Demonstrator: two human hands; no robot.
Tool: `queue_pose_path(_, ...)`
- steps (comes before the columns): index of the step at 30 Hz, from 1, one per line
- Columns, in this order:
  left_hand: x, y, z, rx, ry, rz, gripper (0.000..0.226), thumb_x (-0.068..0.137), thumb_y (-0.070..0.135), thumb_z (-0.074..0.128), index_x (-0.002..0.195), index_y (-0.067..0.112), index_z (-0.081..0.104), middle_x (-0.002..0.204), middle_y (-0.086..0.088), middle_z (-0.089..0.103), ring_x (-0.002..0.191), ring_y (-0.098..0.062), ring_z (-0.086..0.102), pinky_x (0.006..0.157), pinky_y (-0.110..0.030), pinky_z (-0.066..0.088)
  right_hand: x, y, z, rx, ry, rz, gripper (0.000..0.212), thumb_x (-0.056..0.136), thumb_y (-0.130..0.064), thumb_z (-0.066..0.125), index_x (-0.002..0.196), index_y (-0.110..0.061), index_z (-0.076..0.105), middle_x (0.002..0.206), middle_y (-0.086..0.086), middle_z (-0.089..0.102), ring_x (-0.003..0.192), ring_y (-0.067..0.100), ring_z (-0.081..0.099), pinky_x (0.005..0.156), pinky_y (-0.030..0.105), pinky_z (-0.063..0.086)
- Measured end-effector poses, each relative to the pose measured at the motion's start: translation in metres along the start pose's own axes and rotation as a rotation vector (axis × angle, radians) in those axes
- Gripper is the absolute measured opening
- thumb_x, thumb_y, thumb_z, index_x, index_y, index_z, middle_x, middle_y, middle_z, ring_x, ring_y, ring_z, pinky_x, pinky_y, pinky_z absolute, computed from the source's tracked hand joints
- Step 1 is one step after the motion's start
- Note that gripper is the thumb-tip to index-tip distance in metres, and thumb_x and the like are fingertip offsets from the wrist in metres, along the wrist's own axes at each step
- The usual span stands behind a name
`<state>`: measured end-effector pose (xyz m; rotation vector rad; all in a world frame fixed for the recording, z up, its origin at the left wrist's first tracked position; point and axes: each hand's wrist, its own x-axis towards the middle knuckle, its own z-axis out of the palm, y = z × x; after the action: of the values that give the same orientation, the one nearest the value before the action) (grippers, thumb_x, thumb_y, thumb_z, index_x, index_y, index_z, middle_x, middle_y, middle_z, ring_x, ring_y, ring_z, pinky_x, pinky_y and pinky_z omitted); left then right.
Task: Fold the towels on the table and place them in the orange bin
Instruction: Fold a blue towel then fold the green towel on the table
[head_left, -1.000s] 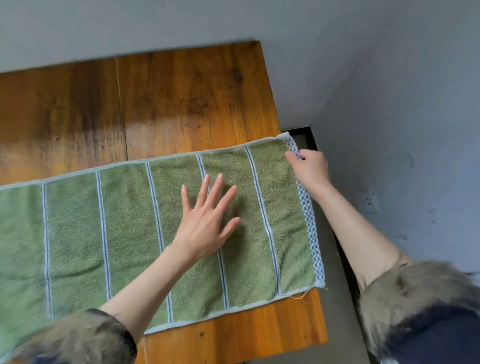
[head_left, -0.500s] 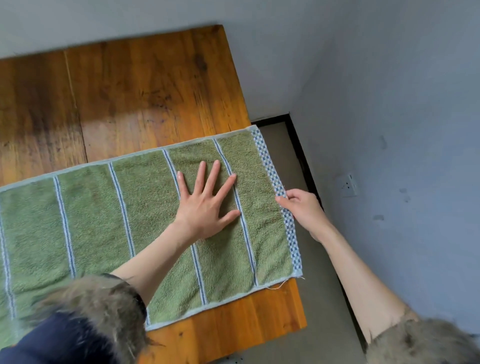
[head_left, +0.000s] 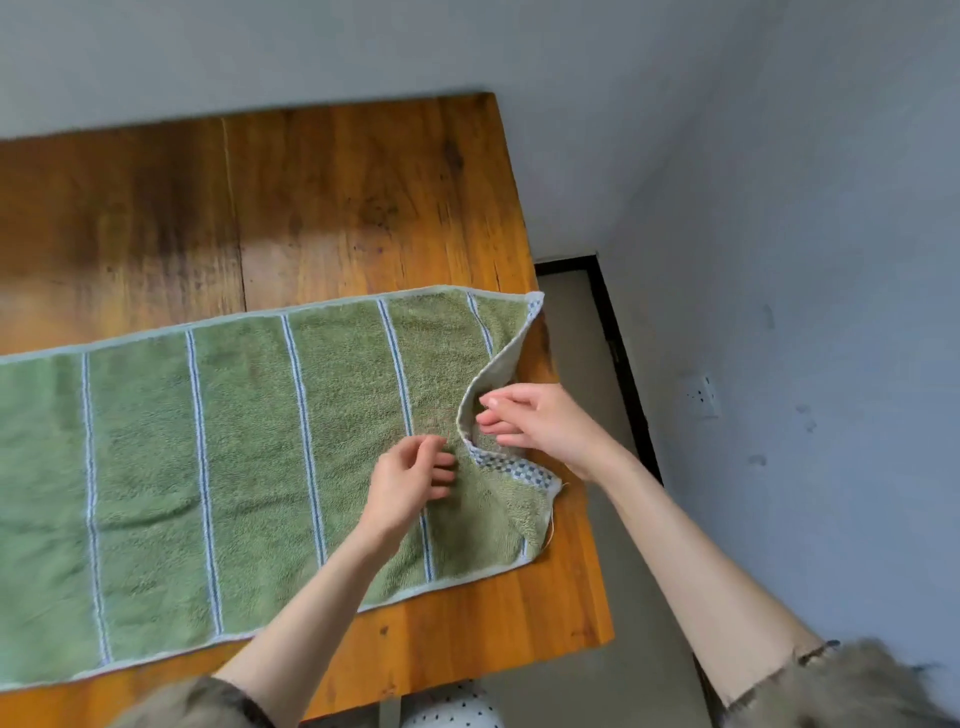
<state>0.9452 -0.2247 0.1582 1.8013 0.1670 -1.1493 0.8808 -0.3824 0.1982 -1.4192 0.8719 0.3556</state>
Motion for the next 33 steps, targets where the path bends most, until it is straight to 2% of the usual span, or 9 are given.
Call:
queue_pose_path(3,-0.004,-0.008,0.000,-0.009,-0.025,-0.035,0.026,0.095,0.030,0.050,0.103,0.008,0.061,0.095,-0.013,0.067,0.077,-0.017,0.062,0.073,-0.032,0.055,0.022,-0.006,-0.013,-0.122,0.296,-0.014,0.028,0.095,-0.025,0.051,0.106,-0.005,0.066,0.085,0.006,0.069,0.077,0.016,0.068,0.070,0.021,0.057)
queue_pose_path(8,0.006,0.000,0.022,0.304,0.098,0.057,0.050,0.079,0.064,0.054,0.097,0.018,0.059,0.090,0.004,0.066,0.083,-0.013,0.063,0.082,-0.034,0.052,0.072,-0.013,-0.031,-0.314,0.620,0.019,0.044,0.093,-0.044,0.047,0.075,-0.007,0.061,0.078,0.012,0.068,0.082,0.029,0.064,0.082,0.047,0.053)
queue_pose_path(12,0.016,0.008,0.037,0.545,0.153,0.061,0.031,0.087,0.048,0.054,0.094,0.017,0.055,0.086,0.000,0.063,0.081,-0.020,0.060,0.076,-0.034,0.051,0.098,-0.028,-0.028,-0.317,0.668,0.052,0.042,0.092,-0.043,0.051,0.060,-0.015,0.044,0.069,0.004,0.057,0.079,0.025,0.059,0.066,0.033,0.049)
queue_pose_path(15,0.018,0.005,0.026,0.480,0.097,0.028,0.007,0.087,0.018,0.055,0.090,0.013,0.059,0.081,-0.002,0.063,0.079,-0.021,0.061,0.073,-0.032,0.052,0.104,-0.034,-0.022,-0.323,0.697,0.062,0.042,0.094,-0.026,0.052,0.057,-0.017,0.034,0.061,-0.002,0.041,0.074,0.020,0.044,0.051,0.029,0.030)
queue_pose_path(18,0.014,0.001,0.004,0.382,0.041,-0.023,0.014,0.084,0.003,0.055,0.079,0.017,0.058,0.076,0.001,0.061,0.074,-0.015,0.057,0.067,-0.025,0.045,0.100,-0.041,-0.012,-0.326,0.688,0.049,0.043,0.091,-0.017,0.052,0.055,-0.016,0.029,0.057,-0.001,0.033,0.059,0.016,0.035,0.046,0.027,0.024)
queue_pose_path(21,0.007,-0.004,-0.015,0.307,0.054,-0.043,0.017,0.083,0.001,0.055,0.080,0.017,0.058,0.077,0.000,0.061,0.073,-0.014,0.053,0.065,-0.023,0.040,0.088,-0.056,0.000,-0.301,0.649,-0.007,0.047,0.087,-0.017,0.058,0.053,-0.017,0.026,0.055,-0.002,0.028,0.052,0.014,0.028,0.047,0.026,0.023)
queue_pose_path(24,0.001,-0.004,-0.036,0.194,0.103,-0.020,0.017,0.086,0.002,0.052,0.087,0.017,0.059,0.085,-0.004,0.066,0.081,-0.019,0.061,0.073,-0.028,0.049,0.075,-0.074,0.019,-0.275,0.617,-0.059,0.045,0.085,-0.023,0.060,0.052,-0.017,0.030,0.054,-0.002,0.031,0.052,0.014,0.029,0.052,0.028,0.026)
queue_pose_path(28,-0.016,0.002,-0.082,-0.044,0.094,-0.017,0.015,0.094,0.008,0.050,0.086,0.013,0.062,0.074,0.000,0.063,0.067,-0.012,0.058,0.063,-0.024,0.048,0.056,-0.098,0.056,-0.220,0.518,-0.115,0.026,0.087,-0.027,0.058,0.067,-0.010,0.059,0.060,0.003,0.053,0.060,0.016,0.048,0.059,0.032,0.039)
queue_pose_path(33,-0.042,0.006,-0.152,-0.103,0.151,0.074,0.015,0.095,0.016,0.051,0.088,0.013,0.064,0.075,0.002,0.062,0.063,-0.007,0.052,0.056,-0.019,0.039,0.041,-0.131,0.122,-0.236,0.464,-0.206,0.028,0.088,-0.025,0.059,0.062,-0.017,0.058,0.058,-0.002,0.061,0.068,0.018,0.062,0.074,0.038,0.051)
